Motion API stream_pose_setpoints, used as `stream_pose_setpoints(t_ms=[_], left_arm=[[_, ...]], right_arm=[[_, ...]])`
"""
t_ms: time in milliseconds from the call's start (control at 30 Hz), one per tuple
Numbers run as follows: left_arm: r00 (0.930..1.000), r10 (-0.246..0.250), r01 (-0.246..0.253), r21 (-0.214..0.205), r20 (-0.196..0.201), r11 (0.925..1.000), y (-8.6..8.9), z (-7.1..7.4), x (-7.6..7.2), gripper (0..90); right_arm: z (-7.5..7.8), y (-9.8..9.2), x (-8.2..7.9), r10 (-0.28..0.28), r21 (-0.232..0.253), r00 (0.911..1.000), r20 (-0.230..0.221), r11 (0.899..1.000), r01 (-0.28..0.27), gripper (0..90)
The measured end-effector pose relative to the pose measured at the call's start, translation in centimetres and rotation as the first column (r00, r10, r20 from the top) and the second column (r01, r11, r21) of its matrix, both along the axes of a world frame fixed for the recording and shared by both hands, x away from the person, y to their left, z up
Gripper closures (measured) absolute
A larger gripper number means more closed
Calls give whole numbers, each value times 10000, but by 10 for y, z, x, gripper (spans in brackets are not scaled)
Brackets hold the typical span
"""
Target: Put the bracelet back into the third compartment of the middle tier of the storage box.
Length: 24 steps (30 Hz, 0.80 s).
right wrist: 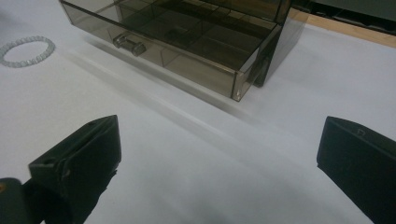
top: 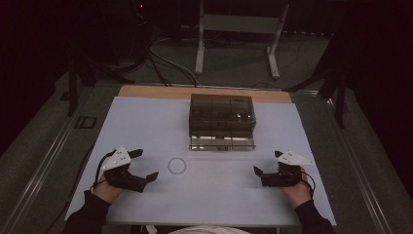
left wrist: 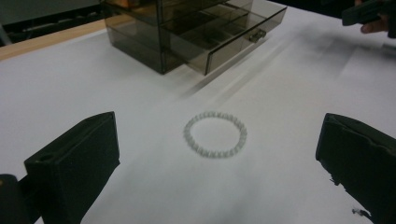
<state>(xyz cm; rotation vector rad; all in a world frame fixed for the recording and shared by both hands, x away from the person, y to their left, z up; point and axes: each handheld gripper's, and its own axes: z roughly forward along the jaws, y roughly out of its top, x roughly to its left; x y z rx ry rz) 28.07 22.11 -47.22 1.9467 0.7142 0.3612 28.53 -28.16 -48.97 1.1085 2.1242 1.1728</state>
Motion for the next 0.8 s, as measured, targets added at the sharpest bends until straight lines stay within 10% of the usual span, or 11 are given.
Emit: stream_pose_setpoints(t_ms=[467,800], left_arm=[[9979,536,-517,517,-358,9973,-30,8,32,9],[9833,1421,-1205,1784,-1137,9766,-51,-7,50,9]], right_arm=[[1,0,-1,75,67,9999,100,9999,-76,0],[-1,1,1,143,80,9999,-30,9999,-143,0]])
